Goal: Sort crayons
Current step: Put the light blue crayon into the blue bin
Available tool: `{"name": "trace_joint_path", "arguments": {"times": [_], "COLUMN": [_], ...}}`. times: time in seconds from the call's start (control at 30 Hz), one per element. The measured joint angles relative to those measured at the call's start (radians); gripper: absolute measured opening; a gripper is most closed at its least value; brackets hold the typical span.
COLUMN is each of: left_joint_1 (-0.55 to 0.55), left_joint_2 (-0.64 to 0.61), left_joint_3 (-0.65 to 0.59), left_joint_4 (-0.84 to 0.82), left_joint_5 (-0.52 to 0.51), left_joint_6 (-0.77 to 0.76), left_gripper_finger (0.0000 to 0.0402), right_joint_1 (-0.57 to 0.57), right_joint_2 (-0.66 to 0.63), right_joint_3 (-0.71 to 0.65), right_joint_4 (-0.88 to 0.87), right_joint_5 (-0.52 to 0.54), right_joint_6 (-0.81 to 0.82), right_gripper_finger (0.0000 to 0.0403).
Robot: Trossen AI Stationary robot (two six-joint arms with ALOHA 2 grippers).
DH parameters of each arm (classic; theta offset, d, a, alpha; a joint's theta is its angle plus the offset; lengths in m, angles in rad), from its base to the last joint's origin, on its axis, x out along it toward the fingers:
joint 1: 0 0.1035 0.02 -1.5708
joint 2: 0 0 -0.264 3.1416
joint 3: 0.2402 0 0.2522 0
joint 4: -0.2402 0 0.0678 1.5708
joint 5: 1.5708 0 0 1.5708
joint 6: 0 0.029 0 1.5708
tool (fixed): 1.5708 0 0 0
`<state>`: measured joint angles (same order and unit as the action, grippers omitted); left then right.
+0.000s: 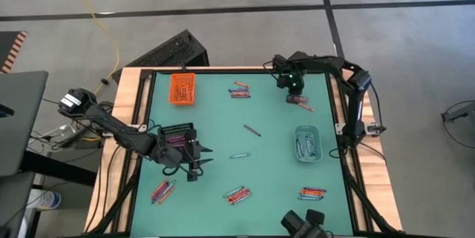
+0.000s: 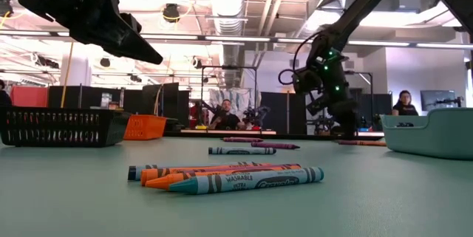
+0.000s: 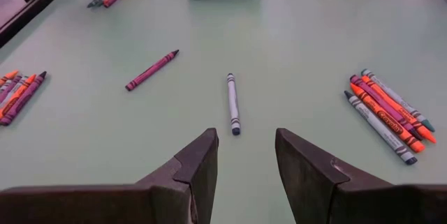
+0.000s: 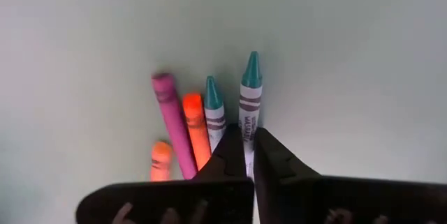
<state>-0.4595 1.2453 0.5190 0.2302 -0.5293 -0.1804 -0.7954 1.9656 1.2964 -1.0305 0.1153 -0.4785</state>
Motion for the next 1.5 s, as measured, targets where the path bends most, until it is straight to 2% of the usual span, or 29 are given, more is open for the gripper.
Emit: {"name": "trace_joint_path", "arguments": {"times": [0.2, 0.37, 0.53, 0.73, 0.83, 0.97, 1.1, 1.3, 1.5], "left_joint_1": [0.000, 0.000, 0.000, 0.000, 0.000, 0.000, 0.000, 0.000, 0.000], "left_joint_2": [0.000, 0.000, 0.000, 0.000, 0.000, 0.000, 0.000, 0.000, 0.000], "left_joint_3": [0.000, 0.000, 0.000, 0.000, 0.000, 0.000, 0.000, 0.000, 0.000], "left_joint_4": [-0.009, -0.009, -0.008, -0.008, -0.008, -0.008, -0.007, -0.007, -0.003], "left_joint_5": [0.000, -0.002, -0.002, -0.002, -0.002, -0.002, -0.002, -0.002, -0.001], "left_joint_6": [-0.008, -0.008, -0.012, -0.012, -0.012, -0.024, -0.026, -0.027, -0.040], "left_gripper_finger": [0.0133, 0.0133, 0.0133, 0.0133, 0.0133, 0.0133, 0.0133, 0.0133, 0.0133], "right_joint_1": [0.006, 0.037, 0.113, 0.310, 0.434, 0.616, 0.800, 0.991, 1.034], "right_joint_2": [-0.058, -0.170, -0.320, -0.480, -0.531, -0.549, -0.527, -0.489, -0.472], "right_joint_3": [0.000, 0.000, 0.000, 0.000, 0.001, 0.001, -0.002, -0.042, -0.126], "right_joint_4": [0.012, 0.039, 0.018, -0.135, -0.219, -0.312, -0.412, -0.413, -0.409], "right_joint_5": [-0.008, 0.002, -0.086, -0.119, -0.119, -0.119, -0.119, -0.092, -0.090], "right_joint_6": [0.019, 0.055, 0.210, 0.504, 0.737, 1.049, 1.250, 1.459, 1.541], "right_gripper_finger": [0.0003, 0.0003, 0.0003, 0.0003, 0.0003, 0.0003, 0.0003, 0.0003, 0.0003]}}
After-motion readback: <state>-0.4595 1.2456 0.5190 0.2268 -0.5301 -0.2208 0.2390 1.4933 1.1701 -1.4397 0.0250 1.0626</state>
